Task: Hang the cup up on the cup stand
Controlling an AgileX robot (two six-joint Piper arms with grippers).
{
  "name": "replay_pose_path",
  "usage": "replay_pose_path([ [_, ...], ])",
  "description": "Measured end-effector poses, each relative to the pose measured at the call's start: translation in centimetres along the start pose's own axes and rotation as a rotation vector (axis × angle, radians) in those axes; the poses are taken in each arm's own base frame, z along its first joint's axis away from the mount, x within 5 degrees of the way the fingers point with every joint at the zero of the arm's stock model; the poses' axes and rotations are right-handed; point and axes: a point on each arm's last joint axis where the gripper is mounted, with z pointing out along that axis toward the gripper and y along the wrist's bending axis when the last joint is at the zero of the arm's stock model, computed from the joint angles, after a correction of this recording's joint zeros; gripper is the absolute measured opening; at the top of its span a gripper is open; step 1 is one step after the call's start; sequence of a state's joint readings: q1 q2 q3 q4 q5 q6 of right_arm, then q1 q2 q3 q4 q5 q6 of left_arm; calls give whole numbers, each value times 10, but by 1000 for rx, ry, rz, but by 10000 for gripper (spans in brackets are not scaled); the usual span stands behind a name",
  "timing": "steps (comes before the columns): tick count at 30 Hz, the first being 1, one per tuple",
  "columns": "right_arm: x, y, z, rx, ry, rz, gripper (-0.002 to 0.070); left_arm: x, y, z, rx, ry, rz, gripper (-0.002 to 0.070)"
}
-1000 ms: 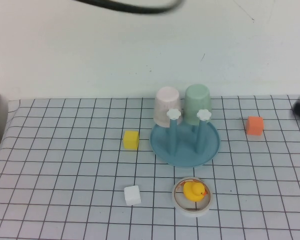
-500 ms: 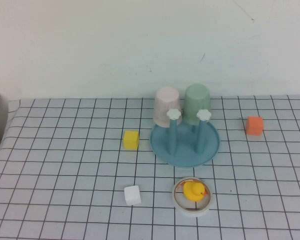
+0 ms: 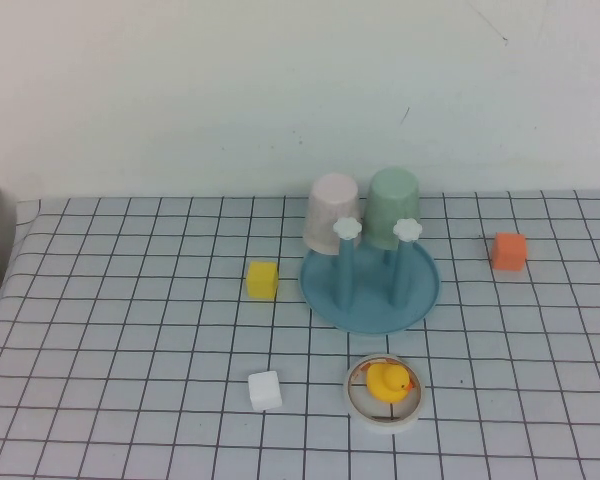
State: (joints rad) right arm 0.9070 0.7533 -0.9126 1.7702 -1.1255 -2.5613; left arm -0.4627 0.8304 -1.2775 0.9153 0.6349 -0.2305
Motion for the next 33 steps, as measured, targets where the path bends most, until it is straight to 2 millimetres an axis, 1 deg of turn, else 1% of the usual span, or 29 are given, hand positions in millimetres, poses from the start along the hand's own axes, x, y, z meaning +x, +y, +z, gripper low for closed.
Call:
replay_pose_path([
  [3, -5, 4, 0, -42, -59, 50, -1, 10, 1, -15, -2, -48, -29, 0],
  [6, -18, 13, -4, -151, -187, 120, -1, 19, -1, -25, 11, -90, -33, 0],
  [7, -24, 18, -7, -205, -242, 155, -1, 21, -2, -28, 15, -105, -28, 0],
  [8, -35, 26, -14, -324, -357, 213, -1, 26, -4, -34, 23, -134, -24, 0],
  [10, -46, 37, -23, -453, -459, 263, -1, 30, -5, -39, 24, -159, -37, 0],
  [13, -58, 52, -36, -621, -559, 305, -1, 32, -2, -46, 8, -196, -79, 0],
  [16, -65, 70, -49, -765, -632, 295, -1, 33, 2, -51, -17, -224, -119, 0],
  [20, -63, 96, -66, -958, -687, 284, -1, 33, 6, -57, -35, -251, -148, 0],
  [23, -55, 115, -77, -1107, -718, 269, -1, 32, 8, -60, -38, -266, -165, 0],
  [26, -46, 127, -92, -1261, -785, 240, -1, 32, 9, -61, -37, -275, -170, 0],
  [28, -41, 132, -105, -1380, -869, 192, -1, 31, 8, -61, -34, -284, -170, 0],
  [30, -38, 133, -115, -1488, -910, 146, -1, 30, 8, -61, -29, -292, -169, 0],
  [31, -34, 134, -120, -1549, -908, 110, -1, 30, 8, -61, -29, -292, -169, 0],
  [33, -28, 136, -126, -1661, -851, 44, -1, 30, 8, -61, -29, -294, -169, 0],
])
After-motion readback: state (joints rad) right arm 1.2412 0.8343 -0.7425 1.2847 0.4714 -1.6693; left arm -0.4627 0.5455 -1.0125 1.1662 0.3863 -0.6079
